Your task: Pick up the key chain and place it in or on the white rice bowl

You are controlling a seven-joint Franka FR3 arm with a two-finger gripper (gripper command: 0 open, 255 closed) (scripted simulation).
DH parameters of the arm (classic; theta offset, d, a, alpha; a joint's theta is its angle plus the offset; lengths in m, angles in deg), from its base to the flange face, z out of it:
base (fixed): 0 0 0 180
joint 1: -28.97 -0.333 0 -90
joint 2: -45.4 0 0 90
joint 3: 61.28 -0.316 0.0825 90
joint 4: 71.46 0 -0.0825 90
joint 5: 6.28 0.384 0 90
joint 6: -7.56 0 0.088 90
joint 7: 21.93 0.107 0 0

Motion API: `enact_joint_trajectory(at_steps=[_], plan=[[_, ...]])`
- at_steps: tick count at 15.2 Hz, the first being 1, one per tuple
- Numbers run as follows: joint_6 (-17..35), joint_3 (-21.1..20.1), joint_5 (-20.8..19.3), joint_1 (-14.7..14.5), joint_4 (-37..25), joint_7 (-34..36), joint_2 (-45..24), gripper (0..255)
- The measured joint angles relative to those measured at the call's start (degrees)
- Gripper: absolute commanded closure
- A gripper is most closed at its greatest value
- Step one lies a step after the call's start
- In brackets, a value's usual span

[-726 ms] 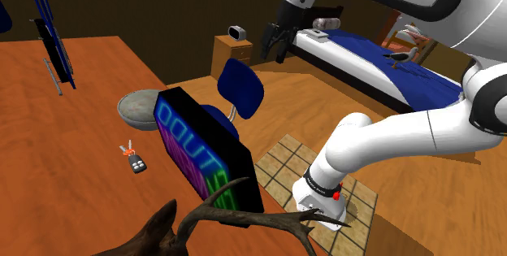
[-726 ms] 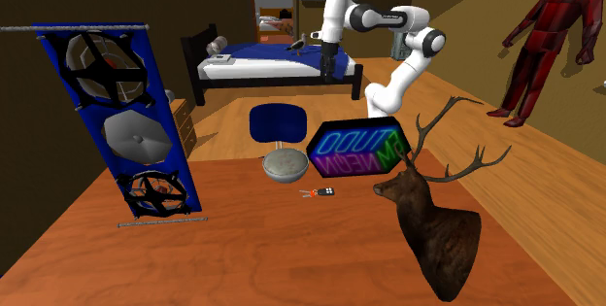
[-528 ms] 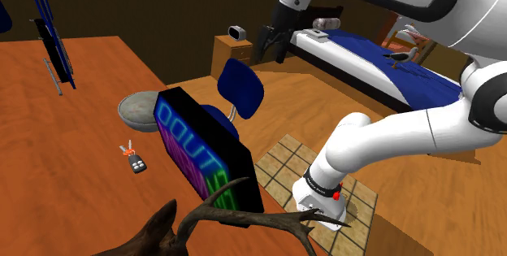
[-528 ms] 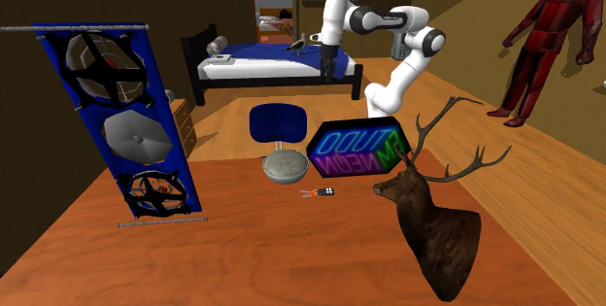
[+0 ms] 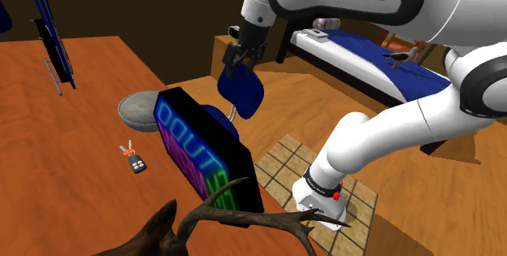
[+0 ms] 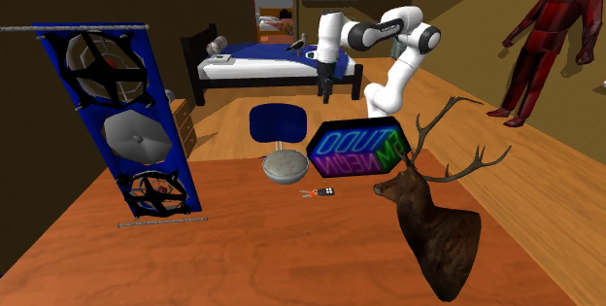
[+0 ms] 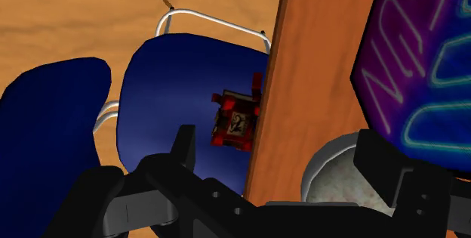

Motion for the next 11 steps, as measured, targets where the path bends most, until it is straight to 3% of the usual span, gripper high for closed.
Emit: enact_joint_trajectory(at_steps=[11], plan=[[10.5,-10.9,0.6,-2.0,-5.9,11.8,-18.1,0]])
